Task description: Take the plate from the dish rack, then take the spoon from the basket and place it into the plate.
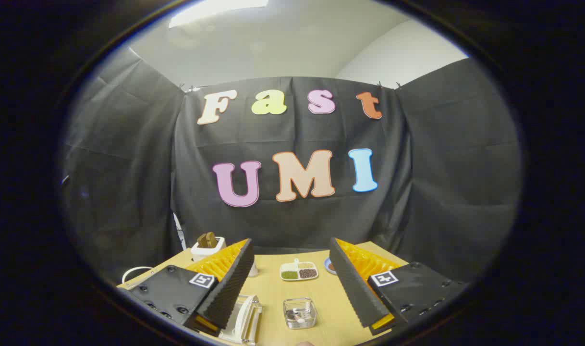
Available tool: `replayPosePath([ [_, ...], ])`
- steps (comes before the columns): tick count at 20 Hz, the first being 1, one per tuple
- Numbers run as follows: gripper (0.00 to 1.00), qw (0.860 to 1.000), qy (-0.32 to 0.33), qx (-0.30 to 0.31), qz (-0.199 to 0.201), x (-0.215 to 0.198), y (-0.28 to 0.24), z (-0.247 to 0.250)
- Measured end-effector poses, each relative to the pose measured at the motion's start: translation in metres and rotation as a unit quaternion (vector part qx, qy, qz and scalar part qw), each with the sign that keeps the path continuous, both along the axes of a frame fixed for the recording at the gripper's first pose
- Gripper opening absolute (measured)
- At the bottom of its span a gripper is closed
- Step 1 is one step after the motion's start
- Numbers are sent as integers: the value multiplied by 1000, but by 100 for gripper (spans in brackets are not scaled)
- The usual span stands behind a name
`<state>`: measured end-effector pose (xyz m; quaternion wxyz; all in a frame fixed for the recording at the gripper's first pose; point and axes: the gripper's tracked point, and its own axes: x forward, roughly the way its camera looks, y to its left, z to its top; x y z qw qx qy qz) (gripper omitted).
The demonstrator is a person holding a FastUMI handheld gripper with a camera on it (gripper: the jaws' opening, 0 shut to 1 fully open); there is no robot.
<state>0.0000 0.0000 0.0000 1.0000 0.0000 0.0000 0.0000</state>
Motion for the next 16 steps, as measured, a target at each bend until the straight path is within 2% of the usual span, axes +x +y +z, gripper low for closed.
replayPosePath([
  [9, 100, 1000, 5, -18, 19, 0, 4, -1],
  [16, 100, 1000, 1, -25, 18, 5, -2, 2],
])
